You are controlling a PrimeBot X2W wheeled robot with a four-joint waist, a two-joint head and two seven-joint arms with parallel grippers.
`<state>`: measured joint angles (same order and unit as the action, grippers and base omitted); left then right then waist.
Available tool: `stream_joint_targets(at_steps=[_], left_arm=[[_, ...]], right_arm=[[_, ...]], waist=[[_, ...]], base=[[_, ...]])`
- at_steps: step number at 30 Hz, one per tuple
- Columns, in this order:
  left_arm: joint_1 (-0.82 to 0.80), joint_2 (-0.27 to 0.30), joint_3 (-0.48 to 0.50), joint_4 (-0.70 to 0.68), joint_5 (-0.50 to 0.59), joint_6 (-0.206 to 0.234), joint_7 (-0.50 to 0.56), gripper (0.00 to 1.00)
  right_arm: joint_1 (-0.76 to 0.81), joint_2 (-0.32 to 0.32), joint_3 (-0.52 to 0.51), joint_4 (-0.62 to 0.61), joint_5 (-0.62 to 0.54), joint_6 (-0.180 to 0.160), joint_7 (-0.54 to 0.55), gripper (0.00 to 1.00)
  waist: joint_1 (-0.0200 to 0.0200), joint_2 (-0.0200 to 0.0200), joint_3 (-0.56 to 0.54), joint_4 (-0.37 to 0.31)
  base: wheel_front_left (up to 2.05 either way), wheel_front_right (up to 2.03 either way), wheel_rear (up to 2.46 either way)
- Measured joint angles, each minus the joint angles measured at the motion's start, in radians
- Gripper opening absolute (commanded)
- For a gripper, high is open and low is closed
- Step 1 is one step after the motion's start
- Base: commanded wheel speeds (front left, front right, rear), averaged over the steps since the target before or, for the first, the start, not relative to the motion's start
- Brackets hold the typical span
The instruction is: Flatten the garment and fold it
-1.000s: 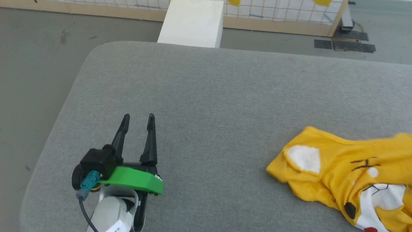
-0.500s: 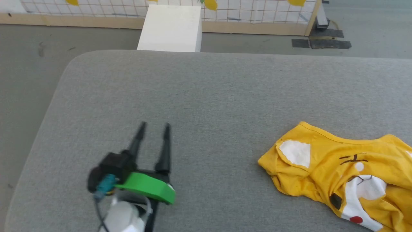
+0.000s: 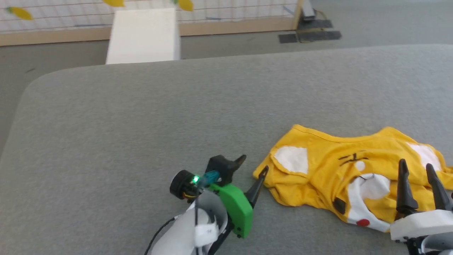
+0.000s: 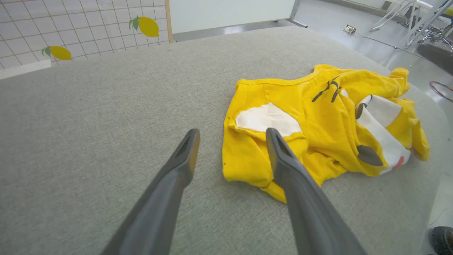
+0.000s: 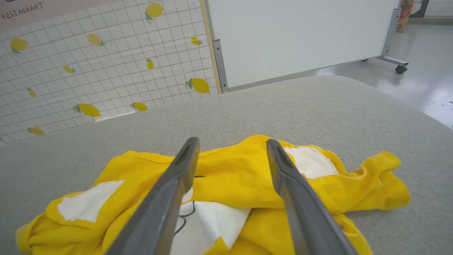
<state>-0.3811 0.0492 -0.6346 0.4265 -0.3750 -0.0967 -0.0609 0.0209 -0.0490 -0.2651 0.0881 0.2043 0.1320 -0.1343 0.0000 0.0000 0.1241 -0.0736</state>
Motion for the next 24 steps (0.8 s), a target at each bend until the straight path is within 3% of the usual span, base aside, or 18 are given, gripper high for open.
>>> stream_joint_targets(at_steps=[9, 14, 15, 16, 17, 20, 24], left_arm=[[-0.117, -0.001, -0.083, 0.149, -0.089, 0.123, 0.271, 1.0], [-0.156, 0.0, -0.118, 0.174, -0.121, 0.138, 0.397, 1.0], [-0.163, 0.0, -0.123, 0.175, -0.126, 0.136, 0.419, 0.8], [-0.17, -0.001, -0.127, 0.173, -0.139, 0.131, 0.438, 0.3], [-0.173, -0.001, -0.127, 0.169, -0.149, 0.128, 0.442, 0.0], [-0.169, -0.001, -0.116, 0.158, -0.162, 0.133, 0.426, 0.0], [-0.113, 0.022, -0.053, 0.114, -0.195, 0.174, 0.352, 0.0]], right_arm=[[0.0, -0.001, 0.03, -0.015, 0.022, 0.0, -0.004, 1.0], [-0.001, -0.001, 0.046, -0.021, 0.038, 0.0, -0.004, 1.0], [-0.001, 0.0, 0.048, -0.021, 0.04, 0.0, -0.004, 1.0], [-0.002, -0.001, 0.051, -0.023, 0.043, 0.0, -0.004, 1.0], [-0.002, -0.001, 0.052, -0.023, 0.046, 0.0, -0.004, 1.0], [-0.003, -0.001, 0.05, -0.024, 0.049, 0.0, 0.002, 1.0], [-0.003, 0.0, 0.046, -0.032, 0.05, 0.0, 0.002, 1.0]], waist=[[0.0, 0.0, 0.034, -0.097], [0.0, 0.0, 0.059, -0.124], [0.0, 0.0, 0.062, -0.126], [0.0, 0.0, 0.064, -0.128], [0.0, 0.0001, 0.066, -0.128], [0.0, 0.0, 0.066, -0.119], [0.0, 0.0, 0.057, -0.095]], base=[[0.0, 0.0, 0.0], [0.0, 0.0, 0.0], [0.0, 0.0, 0.0], [0.0, 0.0, 0.0], [0.0, 0.0, 0.0], [0.0, 0.0, 0.0], [0.0, 0.0, 0.0]])
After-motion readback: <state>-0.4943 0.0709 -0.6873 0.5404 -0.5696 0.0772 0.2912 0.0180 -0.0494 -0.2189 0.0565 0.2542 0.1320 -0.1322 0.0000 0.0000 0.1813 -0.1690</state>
